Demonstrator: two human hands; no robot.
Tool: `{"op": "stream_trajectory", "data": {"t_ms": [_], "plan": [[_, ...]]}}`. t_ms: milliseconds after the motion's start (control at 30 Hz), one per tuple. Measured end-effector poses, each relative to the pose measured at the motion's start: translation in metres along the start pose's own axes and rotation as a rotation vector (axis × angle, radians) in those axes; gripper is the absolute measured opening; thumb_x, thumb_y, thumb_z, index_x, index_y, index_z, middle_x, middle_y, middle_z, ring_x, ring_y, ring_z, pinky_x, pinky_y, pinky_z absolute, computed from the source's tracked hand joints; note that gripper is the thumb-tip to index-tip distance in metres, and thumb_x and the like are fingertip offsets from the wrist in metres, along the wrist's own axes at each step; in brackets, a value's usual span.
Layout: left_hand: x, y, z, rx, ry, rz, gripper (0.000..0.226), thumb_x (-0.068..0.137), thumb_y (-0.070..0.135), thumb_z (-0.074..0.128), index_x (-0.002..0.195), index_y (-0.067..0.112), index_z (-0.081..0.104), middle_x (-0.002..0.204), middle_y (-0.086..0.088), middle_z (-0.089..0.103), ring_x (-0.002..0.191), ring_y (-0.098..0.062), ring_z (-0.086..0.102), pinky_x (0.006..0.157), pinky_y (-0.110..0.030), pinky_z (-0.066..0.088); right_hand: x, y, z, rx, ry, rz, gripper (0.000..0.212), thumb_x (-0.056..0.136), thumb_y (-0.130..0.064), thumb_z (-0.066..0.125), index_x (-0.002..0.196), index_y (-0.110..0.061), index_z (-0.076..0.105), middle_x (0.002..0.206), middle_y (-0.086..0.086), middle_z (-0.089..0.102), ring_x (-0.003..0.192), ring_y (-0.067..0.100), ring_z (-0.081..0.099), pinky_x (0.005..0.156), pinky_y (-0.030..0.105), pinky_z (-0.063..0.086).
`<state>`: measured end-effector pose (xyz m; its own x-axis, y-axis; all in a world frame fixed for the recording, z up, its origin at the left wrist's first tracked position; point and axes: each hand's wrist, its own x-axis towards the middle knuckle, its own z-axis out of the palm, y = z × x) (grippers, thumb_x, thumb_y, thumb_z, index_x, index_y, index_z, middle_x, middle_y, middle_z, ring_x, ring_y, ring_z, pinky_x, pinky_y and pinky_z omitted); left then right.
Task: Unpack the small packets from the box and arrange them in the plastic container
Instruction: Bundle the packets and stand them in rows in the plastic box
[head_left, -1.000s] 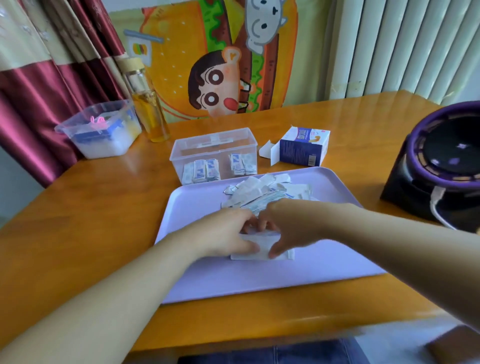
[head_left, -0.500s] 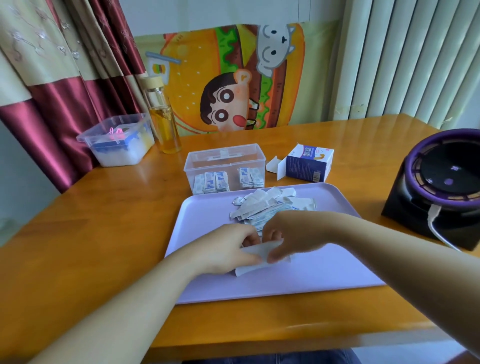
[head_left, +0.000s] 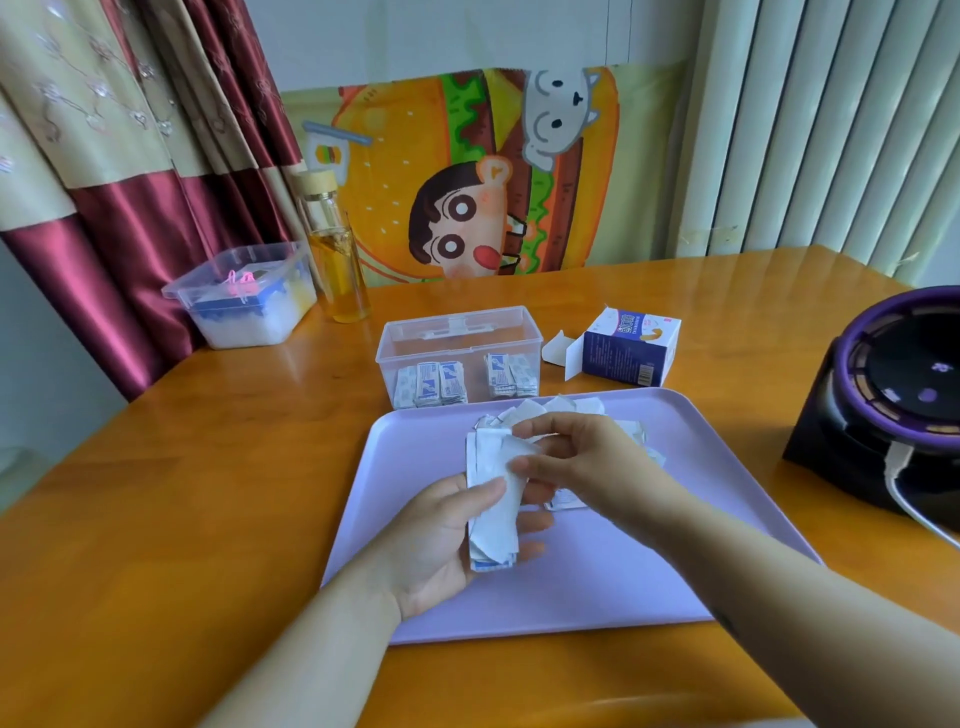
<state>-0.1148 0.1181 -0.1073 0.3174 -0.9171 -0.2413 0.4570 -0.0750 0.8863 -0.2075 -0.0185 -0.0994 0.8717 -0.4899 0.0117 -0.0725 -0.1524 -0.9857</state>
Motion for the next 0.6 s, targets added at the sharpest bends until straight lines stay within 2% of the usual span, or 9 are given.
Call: {"op": "stream_trajectory", "data": {"t_ms": [67, 133, 200, 267, 333, 433, 533, 600], "plan": [[0.004, -0.004, -0.002, 0.053, 0.056, 0.035, 0.026, 0.095, 0.014, 0.046, 0.115, 0.007, 0.061, 0.106, -0.014, 0.071, 0.089, -0.023, 0.07, 0.073, -0.034, 0.058, 0.002, 0.006, 0.005, 0.059, 0.021, 0.007, 0.015, 0.08, -0.008, 0.071, 0.094, -0.012, 0.066, 0.079, 0.01, 0.07, 0.072, 0.022, 0.066, 0.08, 0.042, 0.054], [0.005, -0.008, -0.003, 0.108, 0.081, 0.048, 0.031, 0.09, 0.017, 0.052, 0.118, 0.006, 0.06, 0.11, -0.017, 0.069, 0.093, -0.025, 0.069, 0.075, -0.032, 0.058, 0.001, 0.008, 0.009, 0.116, 0.027, 0.034, 0.012, 0.079, -0.005, 0.072, 0.089, -0.009, 0.067, 0.086, 0.02, 0.068, 0.077, 0.029, 0.064, 0.083, 0.049, 0.052], [0.006, -0.011, -0.004, 0.162, 0.103, 0.046, 0.037, 0.085, 0.021, 0.058, 0.118, 0.006, 0.06, 0.109, -0.016, 0.07, 0.092, -0.024, 0.069, 0.075, -0.031, 0.057, 0.002, 0.011, 0.011, 0.16, 0.031, 0.067, 0.009, 0.079, -0.002, 0.071, 0.086, -0.004, 0.066, 0.082, 0.02, 0.066, 0.075, 0.031, 0.063, 0.081, 0.047, 0.052], [0.005, -0.013, -0.006, 0.167, 0.107, 0.048, 0.031, 0.09, 0.021, 0.054, 0.117, 0.006, 0.06, 0.105, -0.013, 0.072, 0.083, -0.02, 0.07, 0.071, -0.029, 0.056, 0.004, 0.014, 0.01, 0.168, 0.037, 0.083, 0.01, 0.079, -0.001, 0.071, 0.087, 0.0, 0.065, 0.08, 0.019, 0.066, 0.073, 0.029, 0.062, 0.077, 0.043, 0.052], [0.004, -0.013, -0.006, 0.05, 0.075, 0.012, 0.027, 0.097, 0.02, 0.044, 0.114, 0.007, 0.061, 0.098, -0.012, 0.073, 0.076, -0.019, 0.07, 0.064, -0.029, 0.057, 0.005, 0.018, 0.01, 0.175, 0.052, 0.098, 0.009, 0.079, -0.002, 0.071, 0.086, -0.001, 0.066, 0.081, 0.018, 0.067, 0.072, 0.026, 0.062, 0.074, 0.038, 0.052], [0.004, -0.013, -0.008, -0.075, 0.066, -0.058, 0.031, 0.098, 0.014, 0.036, 0.111, 0.003, 0.062, 0.092, -0.015, 0.072, 0.074, -0.021, 0.07, 0.061, -0.029, 0.057, 0.005, 0.022, 0.009, 0.164, 0.05, 0.116, 0.01, 0.076, -0.007, 0.074, 0.085, -0.006, 0.069, 0.084, 0.019, 0.065, 0.073, 0.025, 0.057, 0.074, 0.039, 0.046], [0.005, -0.018, -0.012, 0.003, 0.12, -0.035, 0.027, 0.097, 0.006, 0.041, 0.11, -0.002, 0.063, 0.088, -0.016, 0.071, 0.073, -0.02, 0.07, 0.063, -0.028, 0.057, 0.004, 0.025, 0.01, 0.158, 0.007, 0.143, 0.016, 0.076, -0.008, 0.074, 0.091, -0.004, 0.069, 0.086, 0.018, 0.064, 0.076, 0.025, 0.056, 0.075, 0.037, 0.046], [0.006, -0.02, -0.012, 0.065, 0.175, -0.011, 0.025, 0.096, 0.009, 0.046, 0.11, 0.001, 0.064, 0.089, -0.014, 0.071, 0.073, -0.019, 0.067, 0.062, -0.027, 0.051, 0.004, 0.027, 0.011, 0.173, 0.0, 0.149, 0.015, 0.077, -0.006, 0.073, 0.09, -0.004, 0.068, 0.085, 0.015, 0.064, 0.078, 0.023, 0.058, 0.074, 0.032, 0.048]]}}
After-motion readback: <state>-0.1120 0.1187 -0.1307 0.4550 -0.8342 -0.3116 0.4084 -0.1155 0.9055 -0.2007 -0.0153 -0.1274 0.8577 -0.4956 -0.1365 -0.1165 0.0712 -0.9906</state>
